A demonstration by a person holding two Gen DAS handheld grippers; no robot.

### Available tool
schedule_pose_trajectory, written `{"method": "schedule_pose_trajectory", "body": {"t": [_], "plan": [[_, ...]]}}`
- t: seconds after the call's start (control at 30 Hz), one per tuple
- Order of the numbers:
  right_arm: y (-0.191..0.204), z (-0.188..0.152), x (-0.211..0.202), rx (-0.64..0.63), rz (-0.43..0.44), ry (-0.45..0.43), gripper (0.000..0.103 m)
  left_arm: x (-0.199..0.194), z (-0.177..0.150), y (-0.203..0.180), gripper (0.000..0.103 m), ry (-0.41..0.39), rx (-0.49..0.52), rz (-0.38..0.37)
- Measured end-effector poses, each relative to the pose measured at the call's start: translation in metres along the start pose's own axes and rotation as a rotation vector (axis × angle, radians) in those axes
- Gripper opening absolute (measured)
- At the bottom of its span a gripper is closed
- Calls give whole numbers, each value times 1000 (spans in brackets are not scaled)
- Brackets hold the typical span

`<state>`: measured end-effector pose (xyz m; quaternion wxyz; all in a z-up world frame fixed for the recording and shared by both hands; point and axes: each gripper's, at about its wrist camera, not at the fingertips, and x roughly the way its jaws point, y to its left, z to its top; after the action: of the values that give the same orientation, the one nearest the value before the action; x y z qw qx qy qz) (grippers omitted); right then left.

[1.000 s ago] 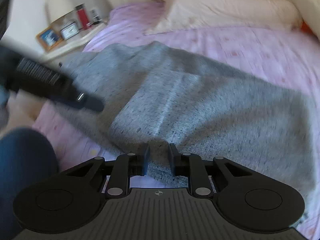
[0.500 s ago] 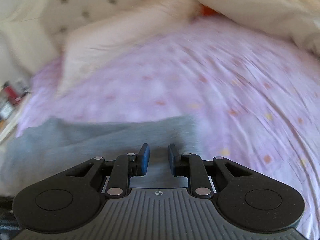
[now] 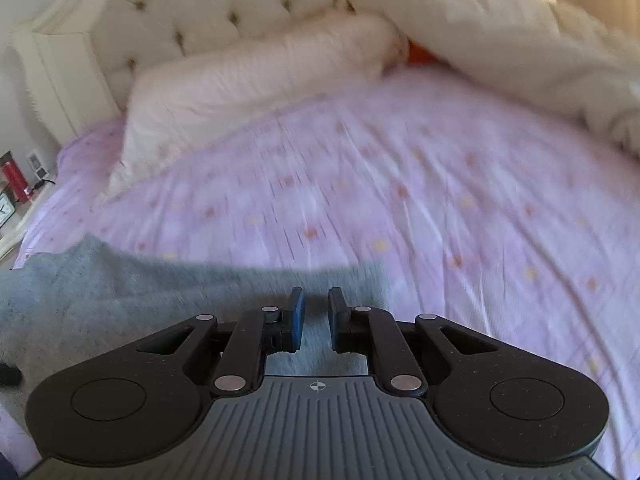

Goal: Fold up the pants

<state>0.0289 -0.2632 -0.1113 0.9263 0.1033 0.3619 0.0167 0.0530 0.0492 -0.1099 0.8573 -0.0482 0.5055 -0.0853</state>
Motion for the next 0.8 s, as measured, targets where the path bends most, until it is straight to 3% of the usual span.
{"method": "schedule_pose_trajectory", "body": {"t": [0.2, 0.43, 0.63, 0.8], "plan": [[9, 10, -8, -23, 94, -100, 13, -22, 29, 53, 61, -52, -151, 56], [26, 8, 1, -100, 144, -93, 13, -30, 41, 147, 61, -52, -372, 134], [41, -3, 0, -172, 161, -88, 13, -23, 10, 218, 62, -11, -588, 89], [50, -8, 0, -213, 160, -98, 13, -3, -11, 246, 62, 2, -673, 16]]}}
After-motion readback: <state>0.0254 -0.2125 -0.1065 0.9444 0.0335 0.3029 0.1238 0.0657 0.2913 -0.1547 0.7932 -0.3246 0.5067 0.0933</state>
